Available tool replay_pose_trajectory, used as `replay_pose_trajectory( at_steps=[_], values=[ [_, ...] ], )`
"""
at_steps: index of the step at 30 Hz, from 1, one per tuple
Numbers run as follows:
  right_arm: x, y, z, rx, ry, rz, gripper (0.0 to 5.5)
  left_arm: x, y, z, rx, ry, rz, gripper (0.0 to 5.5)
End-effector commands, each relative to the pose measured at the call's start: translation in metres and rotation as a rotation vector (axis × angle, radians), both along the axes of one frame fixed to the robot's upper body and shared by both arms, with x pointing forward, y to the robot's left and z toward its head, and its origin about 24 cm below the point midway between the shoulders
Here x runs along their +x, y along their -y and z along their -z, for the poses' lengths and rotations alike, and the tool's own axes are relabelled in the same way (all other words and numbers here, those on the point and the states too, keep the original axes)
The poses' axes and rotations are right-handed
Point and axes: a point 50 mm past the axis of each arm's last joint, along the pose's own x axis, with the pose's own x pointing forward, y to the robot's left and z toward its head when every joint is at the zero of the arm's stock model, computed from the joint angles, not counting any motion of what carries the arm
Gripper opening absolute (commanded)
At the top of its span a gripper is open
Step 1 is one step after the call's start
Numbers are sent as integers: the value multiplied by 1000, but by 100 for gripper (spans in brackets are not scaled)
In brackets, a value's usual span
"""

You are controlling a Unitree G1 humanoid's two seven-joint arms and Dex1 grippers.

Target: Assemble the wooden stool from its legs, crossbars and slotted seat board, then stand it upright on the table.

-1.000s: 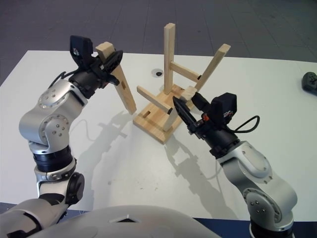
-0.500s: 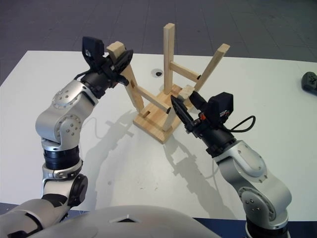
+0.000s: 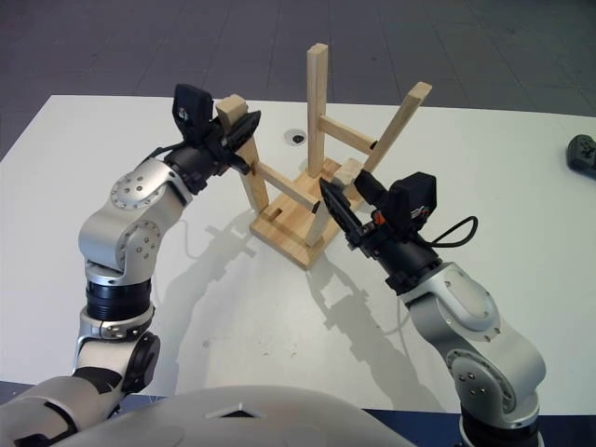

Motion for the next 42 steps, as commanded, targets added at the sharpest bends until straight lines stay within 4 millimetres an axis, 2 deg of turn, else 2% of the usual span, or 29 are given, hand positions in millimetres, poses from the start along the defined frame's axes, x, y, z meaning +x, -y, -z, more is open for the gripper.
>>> replay_pose_trajectory(
  at_steps=[1, 7, 24, 27, 31, 35, 37, 42],
  values=[
    [0, -1, 5, 3, -36, -10, 222, -3, 12, 4, -24, -20, 38, 106],
    [1, -1, 4, 4, -33, -11, 222, 0, 16, -3, -53, 5, 42, 106],
    [3, 0, 4, 8, -30, 3, 222, -12, 37, -6, -77, -18, 178, 106],
    [4, 1, 3, 5, -22, 9, 222, -10, 38, -14, -84, 4, 180, 106],
    [5, 4, 2, 6, -17, 33, 222, -5, 35, -33, -54, 84, 183, 106],
    [5, 5, 2, 13, -20, 46, 222, -7, 35, -47, -37, 136, 210, 106],
    [5, 5, 2, 14, -19, 50, 222, -11, 39, -45, -38, 127, 233, 106],
    [5, 6, 3, 17, -20, 62, 222, -23, 44, -27, -53, 35, 267, 106]
  ],
)
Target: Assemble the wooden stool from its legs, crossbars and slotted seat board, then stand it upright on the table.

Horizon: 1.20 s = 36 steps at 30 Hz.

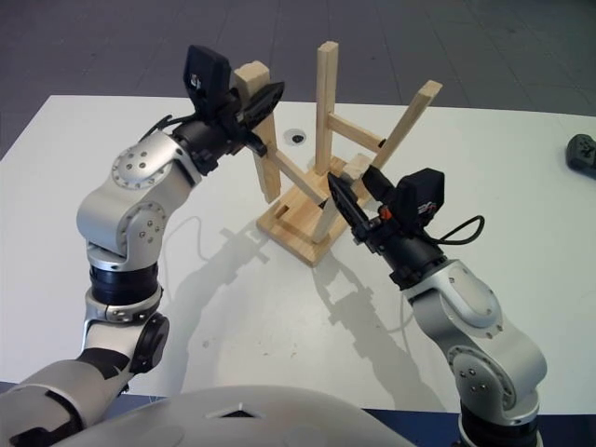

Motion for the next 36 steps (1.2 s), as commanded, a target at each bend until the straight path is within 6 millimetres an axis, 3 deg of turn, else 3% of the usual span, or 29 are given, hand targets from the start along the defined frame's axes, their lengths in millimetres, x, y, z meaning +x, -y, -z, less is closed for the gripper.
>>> replay_pose_trajectory(
  at_steps=[1, 6, 14, 29, 36],
  values=[
    [1, 0, 3, 12, -22, 13, 222, -19, 20, 11, -51, -80, 160, 106],
    [1, 0, 3, 14, -22, 17, 222, -17, 17, 26, -90, -151, 122, 106],
    [1, 0, 4, 12, -29, 16, 222, -15, 18, 33, -187, -235, 86, 106],
    [2, -1, 5, 0, -31, 11, 220, -22, 24, 47, -120, -271, 74, 106],
    [3, -3, 5, -26, -8, 38, 219, -20, 18, 29, -104, -251, 74, 106]
  ],
)
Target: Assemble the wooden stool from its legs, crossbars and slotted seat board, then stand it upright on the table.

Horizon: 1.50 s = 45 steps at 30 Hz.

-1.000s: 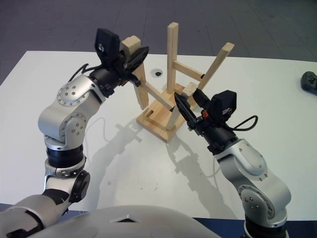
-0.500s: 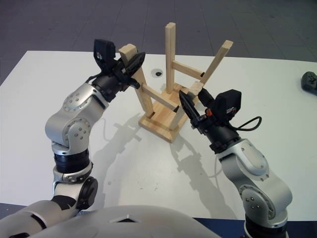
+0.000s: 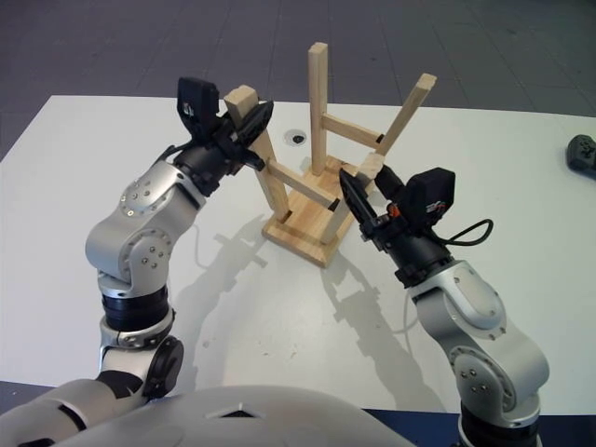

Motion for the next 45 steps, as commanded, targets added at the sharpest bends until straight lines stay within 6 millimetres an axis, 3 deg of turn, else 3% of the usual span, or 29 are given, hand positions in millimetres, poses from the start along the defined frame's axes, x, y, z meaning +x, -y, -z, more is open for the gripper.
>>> replay_pose_trajectory(
  at_steps=[1, 11, 18, 24, 25, 34, 39, 45],
  values=[
    [1, -8, 4, -17, -15, -16, 219, -9, 21, 6, 9, -94, 174, 106],
    [-6, -28, 15, -30, -76, 9, 213, -12, 24, 9, 53, -88, 173, 106],
    [-4, -25, 16, -29, -100, 65, 211, -11, 21, 16, 61, -96, 145, 106],
    [-4, -26, 11, 40, -80, 13, 210, -11, 21, 17, 59, -92, 146, 106],
    [-4, -24, 9, 44, -67, 1, 246, -11, 21, 17, 60, -91, 146, 106],
    [-7, 2, -16, 74, 54, -177, 381, -5, 15, 16, 72, -72, 125, 106],
    [-15, 19, -19, -27, 3, -331, 460, -4, 15, 15, 77, -66, 121, 106],
    [-18, 44, -16, -137, -49, -329, 540, -4, 16, 15, 82, -62, 132, 106]
  ],
)
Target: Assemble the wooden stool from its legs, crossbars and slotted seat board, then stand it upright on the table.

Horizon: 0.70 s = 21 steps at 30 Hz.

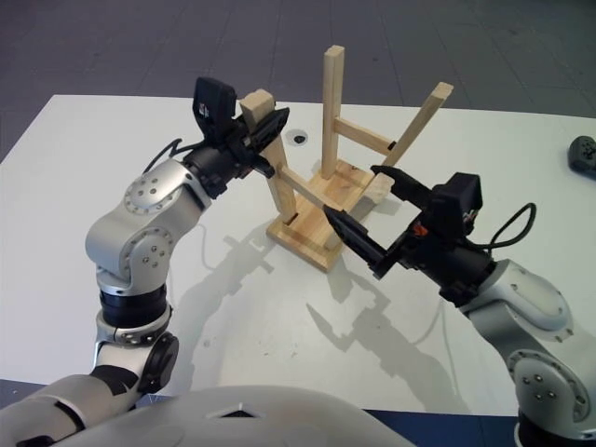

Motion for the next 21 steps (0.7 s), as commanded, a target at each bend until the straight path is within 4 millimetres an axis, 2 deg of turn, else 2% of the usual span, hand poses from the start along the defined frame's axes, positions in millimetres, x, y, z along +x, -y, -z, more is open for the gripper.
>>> replay_pose_trajectory(
  at_steps=[1, 19, 21],
  values=[
    [-1, 13, 1, -52, -13, 13, 519, -1, 6, 16, 37, -87, 46, 106],
    [1, 13, -13, -77, 6, -74, 230, 1, 8, 20, 53, -95, 65, 106],
    [1, 10, -11, -82, -2, -85, 212, 1, 8, 21, 53, -96, 62, 106]
  ],
)
